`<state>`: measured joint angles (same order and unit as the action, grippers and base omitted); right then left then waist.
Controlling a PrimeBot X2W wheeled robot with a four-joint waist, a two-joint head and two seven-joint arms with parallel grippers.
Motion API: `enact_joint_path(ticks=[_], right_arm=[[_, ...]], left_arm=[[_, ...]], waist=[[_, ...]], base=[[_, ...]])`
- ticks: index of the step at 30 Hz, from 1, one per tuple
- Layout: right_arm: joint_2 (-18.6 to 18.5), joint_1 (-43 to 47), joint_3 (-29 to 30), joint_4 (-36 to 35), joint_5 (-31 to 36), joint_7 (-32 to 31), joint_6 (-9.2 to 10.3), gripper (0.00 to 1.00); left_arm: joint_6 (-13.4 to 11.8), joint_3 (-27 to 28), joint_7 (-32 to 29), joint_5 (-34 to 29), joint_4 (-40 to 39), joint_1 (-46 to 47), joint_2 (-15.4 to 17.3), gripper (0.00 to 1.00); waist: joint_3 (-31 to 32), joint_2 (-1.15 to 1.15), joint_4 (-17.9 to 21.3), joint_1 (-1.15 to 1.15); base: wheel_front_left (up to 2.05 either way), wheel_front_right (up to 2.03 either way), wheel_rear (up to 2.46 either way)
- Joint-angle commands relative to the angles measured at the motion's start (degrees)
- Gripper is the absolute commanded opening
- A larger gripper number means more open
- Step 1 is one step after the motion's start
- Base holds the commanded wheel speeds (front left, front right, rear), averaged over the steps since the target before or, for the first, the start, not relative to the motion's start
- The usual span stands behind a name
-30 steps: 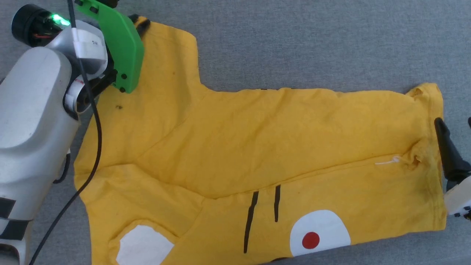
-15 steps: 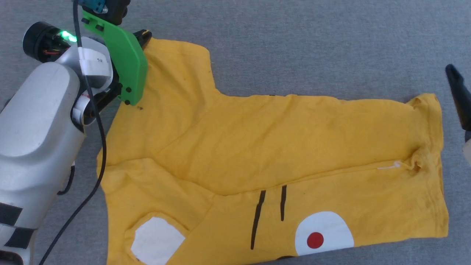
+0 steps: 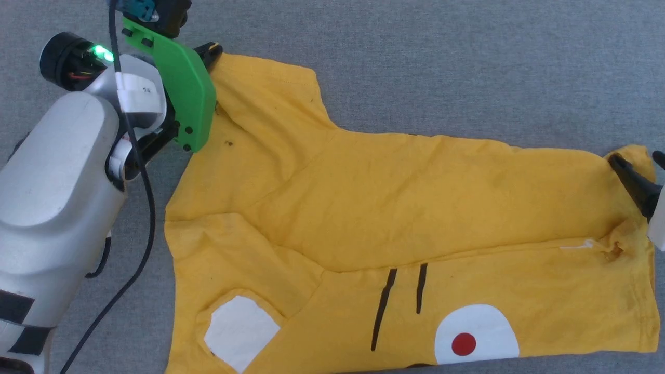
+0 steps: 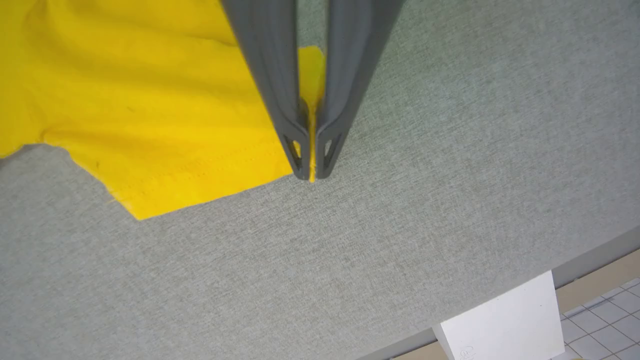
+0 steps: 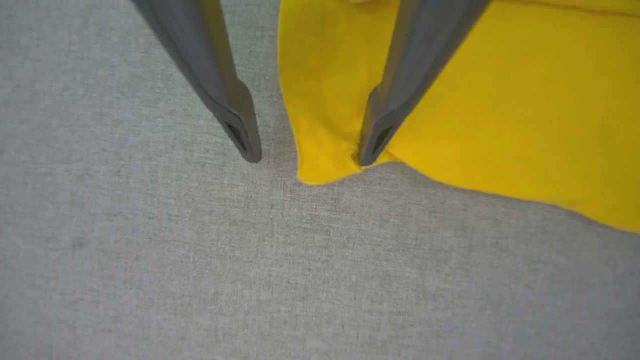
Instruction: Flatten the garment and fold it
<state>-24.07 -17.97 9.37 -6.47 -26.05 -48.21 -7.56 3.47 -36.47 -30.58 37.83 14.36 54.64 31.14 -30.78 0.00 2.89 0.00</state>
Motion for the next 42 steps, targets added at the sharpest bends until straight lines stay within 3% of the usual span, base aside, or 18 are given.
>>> enact_joint_path(ticks=[1,2,3,12,20,29,35,42], right_arm=[[0.49,0.43,0.43,0.07,0.25,-0.43,0.08,0.34],[0.62,0.43,0.5,0.09,0.51,-0.62,0.08,0.08],[0.78,0.33,0.55,0.16,0.73,-0.68,0.08,0.0],[0.27,-1.92,-0.31,-0.24,0.33,4.25,0.08,0.0],[1.27,0.06,1.24,-0.93,-0.44,10.02,0.08,0.0],[4.19,7.98,3.76,-4.17,-1.35,13.32,0.08,0.0],[6.85,14.9,6.77,-6.58,-1.99,13.84,0.08,0.0],[9.96,21.5,8.55,-7.73,-2.47,13.53,0.08,0.0]], left_arm=[[-0.46,-0.1,0.28,0.16,-0.13,-0.41,0.02,0.0],[-0.51,-0.1,0.29,0.16,-0.18,-0.32,0.01,0.0],[-0.55,-0.1,0.35,0.14,-0.25,-0.2,0.0,0.0],[-1.74,1.7,3.9,0.19,-0.68,0.59,-0.08,0.0],[-2.32,4.89,9.5,2.66,-4.62,-3.48,1.06,0.0],[-4.63,8.95,17.83,5.67,-17.38,-16.71,4.1,0.0],[-7.79,10.54,21.13,7.77,-28.24,-28.48,5.99,0.0],[-11.4,10.78,23.85,10.19,-33.99,-43.19,7.5,0.0]], waist=[[-0.32,0.0,-0.23,0.0],[-0.45,0.0,-0.29,0.0],[-0.63,0.0,-0.36,0.0],[-0.84,0.0,-0.49,0.0],[2.78,0.0,-0.74,0.0],[9.46,0.0,-1.31,0.0],[12.8,0.0,-2.2,0.0],[14.72,0.0,-3.0,0.0]], base=[[0.0,0.0,0.0],[0.0,0.0,0.0],[0.0,0.0,0.0],[0.0,0.0,0.0],[0.0,0.0,0.0],[0.0,0.0,0.0],[0.0,0.0,0.0],[0.0,0.0,0.0]])
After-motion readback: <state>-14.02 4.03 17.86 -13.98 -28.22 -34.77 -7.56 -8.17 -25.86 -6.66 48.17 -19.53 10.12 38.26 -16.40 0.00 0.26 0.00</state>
